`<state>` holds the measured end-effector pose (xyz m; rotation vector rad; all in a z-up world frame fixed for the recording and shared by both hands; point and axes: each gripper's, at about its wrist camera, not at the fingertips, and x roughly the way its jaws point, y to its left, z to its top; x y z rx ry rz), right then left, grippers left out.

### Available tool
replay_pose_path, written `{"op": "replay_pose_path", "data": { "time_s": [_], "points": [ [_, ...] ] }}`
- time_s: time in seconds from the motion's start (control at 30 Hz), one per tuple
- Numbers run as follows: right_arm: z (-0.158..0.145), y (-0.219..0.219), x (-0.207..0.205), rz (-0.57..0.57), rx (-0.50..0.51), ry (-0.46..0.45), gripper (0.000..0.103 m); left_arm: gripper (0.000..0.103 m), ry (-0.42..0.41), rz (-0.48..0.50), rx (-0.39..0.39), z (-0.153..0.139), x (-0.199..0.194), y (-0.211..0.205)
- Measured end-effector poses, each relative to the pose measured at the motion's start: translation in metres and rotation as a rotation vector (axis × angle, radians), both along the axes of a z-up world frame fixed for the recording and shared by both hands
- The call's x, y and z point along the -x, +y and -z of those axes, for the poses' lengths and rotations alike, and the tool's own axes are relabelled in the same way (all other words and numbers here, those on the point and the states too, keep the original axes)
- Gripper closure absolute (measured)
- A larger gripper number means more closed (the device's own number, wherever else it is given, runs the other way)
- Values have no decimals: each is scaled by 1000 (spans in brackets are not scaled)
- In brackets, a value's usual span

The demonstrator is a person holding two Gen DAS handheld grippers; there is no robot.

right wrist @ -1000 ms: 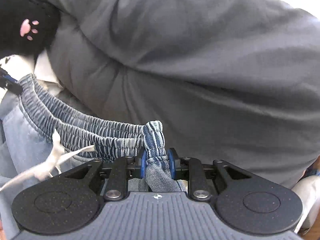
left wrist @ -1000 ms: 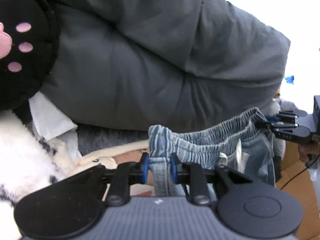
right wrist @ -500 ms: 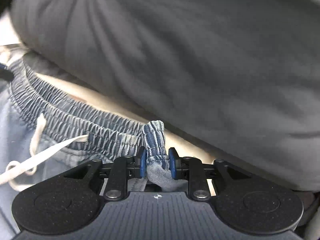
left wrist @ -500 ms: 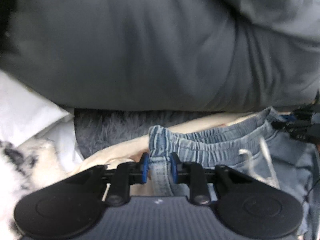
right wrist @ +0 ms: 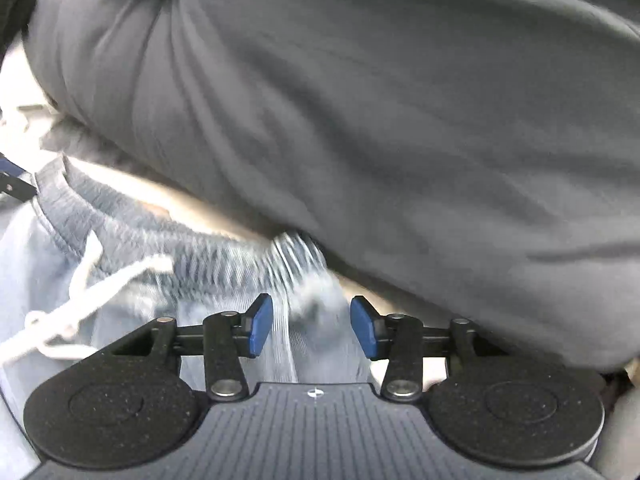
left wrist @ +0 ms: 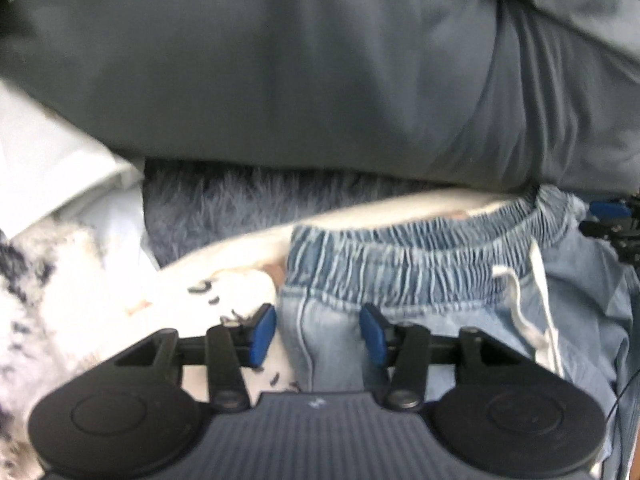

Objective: Fold clothes

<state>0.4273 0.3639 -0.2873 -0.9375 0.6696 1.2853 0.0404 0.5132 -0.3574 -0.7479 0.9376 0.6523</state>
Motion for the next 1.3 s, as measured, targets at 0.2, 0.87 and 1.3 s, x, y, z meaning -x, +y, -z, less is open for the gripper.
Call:
{"op": "replay_pose_path", "data": {
  "time_s": [0.2, 0.87, 1.3],
  "points": [
    [22, -8, -24, 115, 33, 53, 53, 63, -21, 5, 28, 8, 4, -6],
    [56, 23, -42, 172, 83, 6, 96, 97, -41, -93, -7, 15, 4, 19],
    [66, 27, -52, 311, 65, 29, 81, 95, -17, -87, -49, 4, -6, 27]
  ]
}}
